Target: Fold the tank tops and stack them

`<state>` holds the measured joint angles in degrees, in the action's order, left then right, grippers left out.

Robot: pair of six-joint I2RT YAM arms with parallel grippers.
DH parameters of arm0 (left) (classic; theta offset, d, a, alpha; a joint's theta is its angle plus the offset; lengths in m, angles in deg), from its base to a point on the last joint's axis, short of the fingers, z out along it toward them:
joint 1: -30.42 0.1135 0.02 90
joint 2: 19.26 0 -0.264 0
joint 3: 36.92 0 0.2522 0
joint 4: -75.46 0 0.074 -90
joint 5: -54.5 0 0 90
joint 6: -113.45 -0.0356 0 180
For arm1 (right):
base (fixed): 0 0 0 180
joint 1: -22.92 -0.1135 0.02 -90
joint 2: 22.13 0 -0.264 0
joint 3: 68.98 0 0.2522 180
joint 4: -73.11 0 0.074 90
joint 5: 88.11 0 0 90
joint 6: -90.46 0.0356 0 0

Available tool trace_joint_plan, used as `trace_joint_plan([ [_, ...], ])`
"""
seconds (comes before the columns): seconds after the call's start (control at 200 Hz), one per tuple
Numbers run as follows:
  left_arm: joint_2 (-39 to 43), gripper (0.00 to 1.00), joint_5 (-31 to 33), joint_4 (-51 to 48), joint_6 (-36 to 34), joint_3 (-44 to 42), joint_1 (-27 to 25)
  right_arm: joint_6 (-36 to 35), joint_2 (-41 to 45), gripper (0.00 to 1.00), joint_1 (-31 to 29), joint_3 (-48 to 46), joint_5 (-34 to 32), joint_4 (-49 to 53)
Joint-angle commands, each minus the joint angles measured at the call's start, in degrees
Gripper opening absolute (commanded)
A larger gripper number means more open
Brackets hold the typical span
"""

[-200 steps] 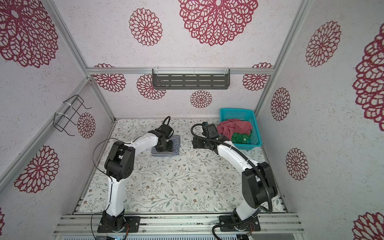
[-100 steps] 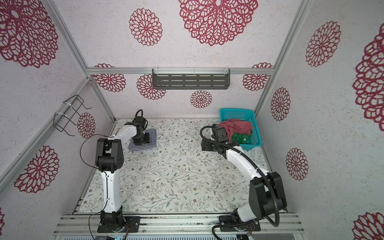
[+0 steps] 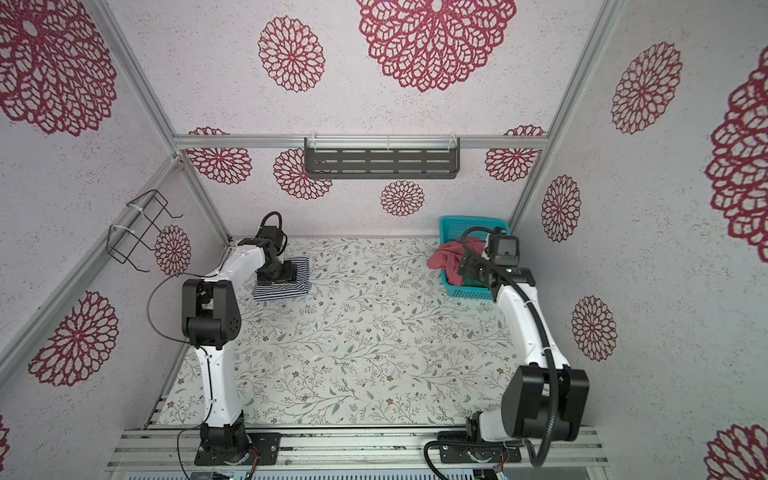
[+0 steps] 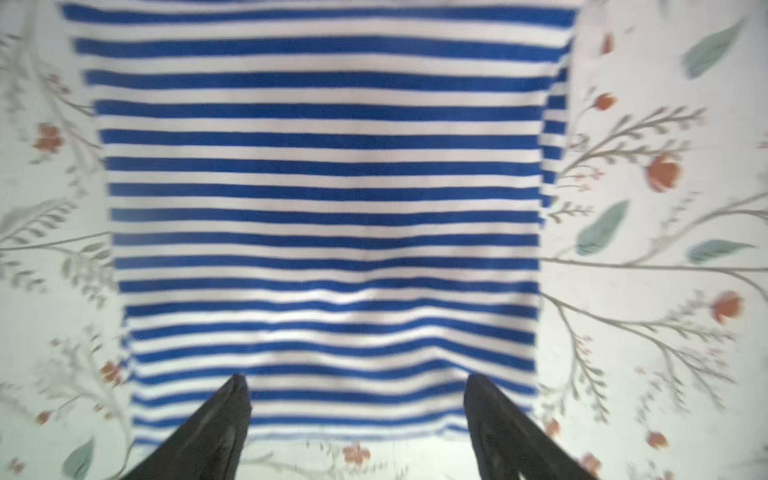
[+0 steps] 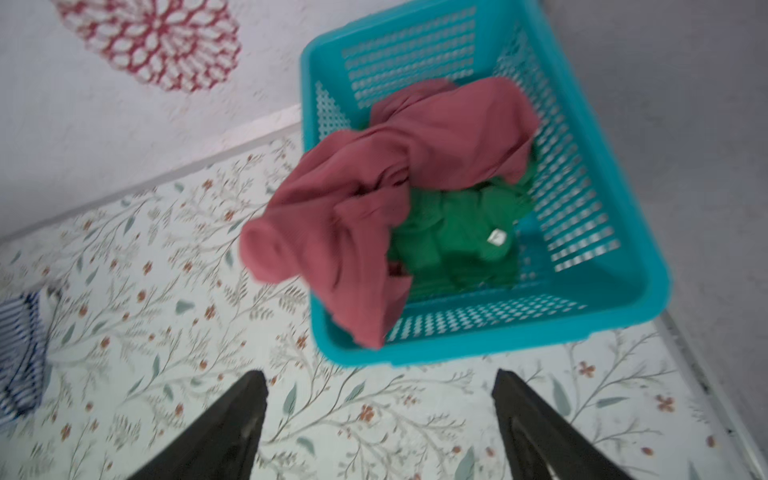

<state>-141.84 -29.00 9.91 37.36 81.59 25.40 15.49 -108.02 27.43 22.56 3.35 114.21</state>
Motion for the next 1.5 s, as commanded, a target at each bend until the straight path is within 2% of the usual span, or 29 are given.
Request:
trace_joint_plan([
  [0.0, 14.60, 0.88, 2.19, 2.45, -0.33, -2.45, -3.81, -2.04, -7.85, 0.88, 0.61, 5.33, 3.18, 2.00],
  [0.09, 22.89, 0.89, 2.03, 5.54, 2.10, -9.77, -7.52, -1.60, -14.09, 0.87, 0.58, 9.35, 7.82, -0.33],
  [0.175, 30.04, 0.89, -1.25, 11.12, 5.63, -19.34, -10.80, -0.62, -20.26, 0.85, 0.50, 13.91, 12.21, -0.24],
  [0.265, 35.34, 0.88, -5.55, 15.97, 10.46, -28.16, -13.18, 1.07, -24.83, 0.75, 0.16, 16.97, 15.25, -0.66],
  [0.3, 37.02, 0.88, -6.99, 16.93, 12.40, -30.87, -13.81, 1.62, -25.85, 0.63, 0.06, 17.89, 15.67, -0.70],
  [0.385, 40.45, 0.88, -8.49, 19.66, 15.55, -36.46, -15.28, 1.58, -26.33, 0.22, -0.28, 20.77, 15.08, 0.91],
  [0.46, 42.54, 0.88, -9.04, 20.73, 17.52, -39.36, -15.98, 0.84, -24.36, 0.00, -0.77, 23.10, 13.34, 2.90],
  [0.55, 44.32, 0.88, -12.03, 23.95, 18.84, -41.64, -16.10, -0.76, -21.55, 0.00, -1.25, 27.67, 12.05, 6.95],
  [0.676, 44.92, 0.88, -21.31, 32.28, 19.89, -43.74, -15.55, -3.01, -18.10, 0.00, -2.54, 35.76, 11.47, 13.37],
  [0.851, 42.49, 0.88, -23.15, 30.90, 19.74, -40.15, -15.64, -4.83, -13.25, 0.00, -7.40, 45.95, 10.33, 19.40],
  [0.946, 44.01, 0.88, -24.34, 32.58, 20.60, -40.76, -15.51, -5.44, -11.26, 0.00, -12.15, 51.09, 10.41, 21.23],
  [1.086, 47.23, 0.88, -22.62, 32.15, 20.28, -42.18, -15.42, -6.41, -10.14, 0.00, -20.46, 58.64, 10.73, 24.17],
  [1.241, 51.08, 0.86, -21.96, 32.51, 21.27, -45.76, -14.57, -5.12, -7.76, 0.00, -28.05, 56.77, 13.80, 22.44],
  [1.401, 53.05, 0.79, -27.86, 39.41, 26.12, -52.53, -12.08, -0.78, -7.13, 0.00, -32.02, 45.67, 22.76, 14.05],
  [1.446, 52.81, 0.77, -26.76, 38.65, 26.57, -53.44, -11.70, 0.29, -7.48, 0.00, -32.03, 42.03, 23.56, 11.85],
  [1.496, 52.31, 0.74, -24.79, 36.76, 25.94, -53.89, -11.47, 1.20, -8.07, 0.00, -31.89, 37.99, 21.41, 9.60],
])
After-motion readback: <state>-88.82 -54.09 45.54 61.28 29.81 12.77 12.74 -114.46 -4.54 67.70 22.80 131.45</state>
